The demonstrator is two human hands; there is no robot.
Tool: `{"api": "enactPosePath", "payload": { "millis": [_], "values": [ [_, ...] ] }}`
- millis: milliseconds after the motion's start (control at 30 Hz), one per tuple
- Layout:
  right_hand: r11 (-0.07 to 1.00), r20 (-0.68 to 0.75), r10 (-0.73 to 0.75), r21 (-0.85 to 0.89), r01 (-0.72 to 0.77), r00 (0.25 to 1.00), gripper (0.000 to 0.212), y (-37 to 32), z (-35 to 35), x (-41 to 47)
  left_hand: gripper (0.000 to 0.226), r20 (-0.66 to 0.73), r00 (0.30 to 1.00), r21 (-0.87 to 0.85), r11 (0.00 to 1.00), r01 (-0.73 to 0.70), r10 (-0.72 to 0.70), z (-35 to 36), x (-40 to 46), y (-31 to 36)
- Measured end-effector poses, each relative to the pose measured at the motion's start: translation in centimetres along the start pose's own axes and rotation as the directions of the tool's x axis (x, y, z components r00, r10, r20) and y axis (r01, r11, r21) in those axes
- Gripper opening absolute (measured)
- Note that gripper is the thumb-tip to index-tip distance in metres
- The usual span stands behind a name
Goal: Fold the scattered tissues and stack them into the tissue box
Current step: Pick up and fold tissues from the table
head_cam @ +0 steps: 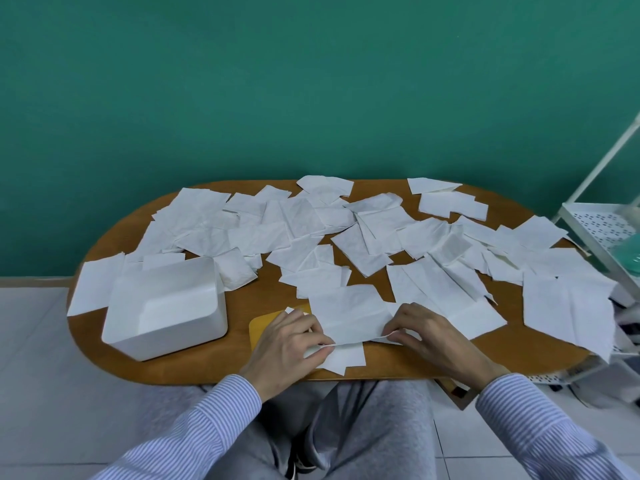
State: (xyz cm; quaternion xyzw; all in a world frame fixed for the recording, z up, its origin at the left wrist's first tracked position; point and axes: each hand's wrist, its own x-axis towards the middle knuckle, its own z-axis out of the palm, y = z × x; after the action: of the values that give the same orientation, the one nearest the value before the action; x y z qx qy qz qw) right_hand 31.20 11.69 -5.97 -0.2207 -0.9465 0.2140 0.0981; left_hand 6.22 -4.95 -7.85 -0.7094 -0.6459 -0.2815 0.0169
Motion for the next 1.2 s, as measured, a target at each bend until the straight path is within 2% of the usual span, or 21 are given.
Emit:
{"api": "enactPosePath", "payload": {
  "millis": [200,433,833,1067,1200],
  "values": [
    [0.995,0.028,-0.018,0.095,0.015,0.999,0.015,-1.3,-0.5,-1.0,0.026,0.005,1.000,-0.069,0.998,-0.015,0.015,-0.7,-0.8,0.0],
    [0.993,0.018,0.008,0.117,-0.010,1.000,0.016,-1.3,-0.3,-0.3,0.033,0.012,0.998,-0.144,0.988,0.064,-0.063,-1.0,-0.3,-0.6],
    [0.982,-0.080,0.138,0.142,-0.126,0.987,0.025,0.8,-0.4,5.6,0.014,-0.011,0.974,-0.131,0.966,0.224,-0.228,0.8,4.1,-4.0],
    [0.975,-0.070,0.183,0.141,-0.172,0.981,0.027,2.3,1.2,7.2,0.018,0.074,0.952,-0.138,0.942,0.304,-0.297,2.6,5.6,-5.5],
    [0.971,-0.092,0.209,0.136,-0.196,0.974,0.026,2.9,2.2,7.1,0.025,0.051,0.965,-0.120,0.958,0.262,-0.257,3.3,5.4,-5.6]
  ]
}}
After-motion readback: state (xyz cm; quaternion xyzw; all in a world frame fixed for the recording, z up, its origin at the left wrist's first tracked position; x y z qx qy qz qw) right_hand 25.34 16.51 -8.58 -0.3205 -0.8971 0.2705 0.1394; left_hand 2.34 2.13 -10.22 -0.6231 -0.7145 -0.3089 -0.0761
